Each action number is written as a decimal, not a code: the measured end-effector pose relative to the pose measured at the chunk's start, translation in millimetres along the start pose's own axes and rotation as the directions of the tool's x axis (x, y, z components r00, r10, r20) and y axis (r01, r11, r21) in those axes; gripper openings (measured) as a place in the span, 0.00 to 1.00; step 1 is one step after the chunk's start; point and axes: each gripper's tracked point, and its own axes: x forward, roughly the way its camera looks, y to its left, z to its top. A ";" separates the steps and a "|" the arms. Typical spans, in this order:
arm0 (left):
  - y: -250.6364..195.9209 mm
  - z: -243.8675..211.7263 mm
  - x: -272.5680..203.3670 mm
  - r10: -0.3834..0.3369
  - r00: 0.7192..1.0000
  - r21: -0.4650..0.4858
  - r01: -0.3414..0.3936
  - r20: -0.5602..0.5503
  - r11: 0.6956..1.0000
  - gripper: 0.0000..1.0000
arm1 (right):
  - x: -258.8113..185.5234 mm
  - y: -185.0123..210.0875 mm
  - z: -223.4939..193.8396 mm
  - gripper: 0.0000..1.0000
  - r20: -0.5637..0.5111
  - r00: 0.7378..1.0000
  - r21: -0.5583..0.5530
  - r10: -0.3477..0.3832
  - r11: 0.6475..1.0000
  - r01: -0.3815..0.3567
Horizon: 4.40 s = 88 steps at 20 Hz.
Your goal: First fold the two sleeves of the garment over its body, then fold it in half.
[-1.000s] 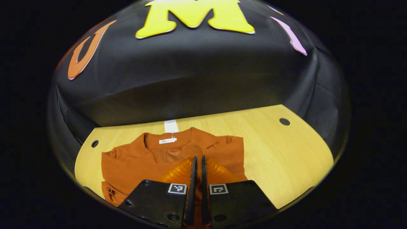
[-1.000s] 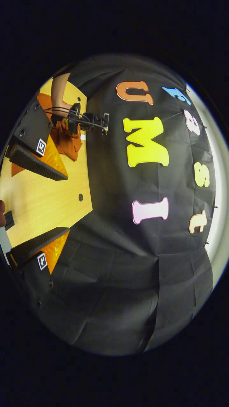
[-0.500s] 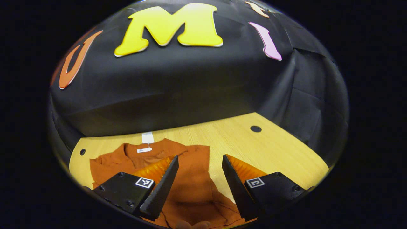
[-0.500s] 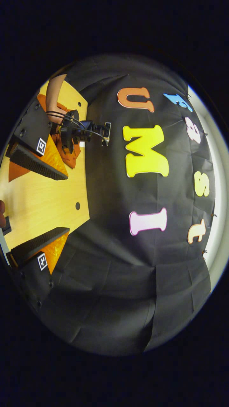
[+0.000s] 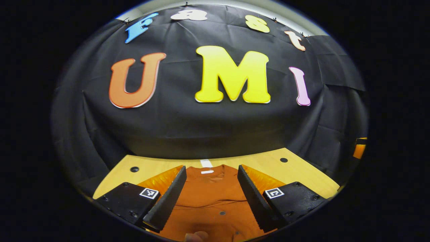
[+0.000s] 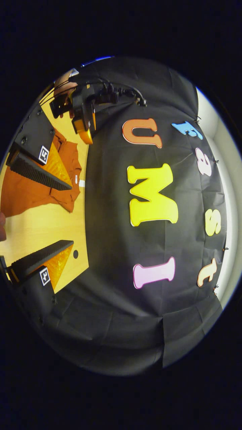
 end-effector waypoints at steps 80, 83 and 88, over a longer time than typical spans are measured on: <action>183.2 -88.2 242.8 -0.112 0.909 -0.249 0.009 -0.402 0.968 0.03 | 424.9 65.2 -60.2 0.00 -0.336 0.924 -0.020 0.185 0.979 -0.203; 190.6 -119.1 272.5 -0.081 0.904 -0.209 -0.010 -0.420 0.978 0.03 | 451.6 52.8 -91.1 0.00 -0.359 0.922 -0.026 0.143 0.986 -0.163; 181.9 -128.7 290.8 0.051 0.910 -0.134 -0.116 -0.412 0.984 0.03 | 473.4 29.8 -139.3 0.01 -0.416 0.908 -0.056 0.055 0.995 -0.086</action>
